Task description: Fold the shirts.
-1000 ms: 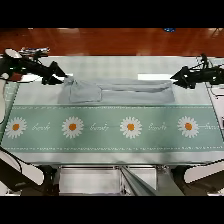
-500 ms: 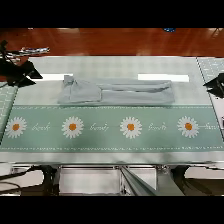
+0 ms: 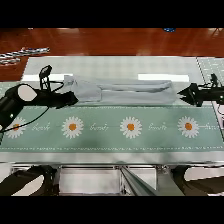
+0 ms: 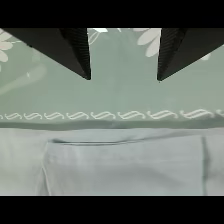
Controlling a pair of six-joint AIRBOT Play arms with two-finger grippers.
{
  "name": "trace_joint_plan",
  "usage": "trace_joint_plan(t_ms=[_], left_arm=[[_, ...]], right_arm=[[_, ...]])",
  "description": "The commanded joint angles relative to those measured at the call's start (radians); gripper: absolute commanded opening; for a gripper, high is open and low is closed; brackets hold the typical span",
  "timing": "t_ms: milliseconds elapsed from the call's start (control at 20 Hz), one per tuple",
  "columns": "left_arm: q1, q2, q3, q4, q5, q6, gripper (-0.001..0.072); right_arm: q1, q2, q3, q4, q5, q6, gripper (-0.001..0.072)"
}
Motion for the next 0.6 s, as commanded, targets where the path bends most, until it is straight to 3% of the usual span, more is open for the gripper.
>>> trace_joint_plan(t_ms=[0,300,350,400,550], left_arm=[[-0.036,-0.005,-0.027,-0.014,0.057,-0.002,0.0507],[-0.037,-0.005,-0.027,-0.014,0.056,-0.002,0.0507],[-0.037,-0.005,-0.027,-0.016,0.056,-0.002,0.0507],[-0.037,-0.005,-0.027,-0.018,0.056,-0.002,0.0507],[-0.037,-0.005,-0.027,-0.018,0.056,-0.002,0.0505]], right_arm=[[0.077,-0.084,0.034,0.054,-0.013,-0.002,0.0419],[0.2,-0.175,0.138,0.086,-0.041,0.024,0.0389],[0.217,-0.175,0.153,0.085,-0.056,0.024,0.0236],[0.231,-0.174,0.174,0.087,-0.061,0.017,0.0039],[0.244,-0.163,0.253,0.078,0.028,-0.001,0.0021]])
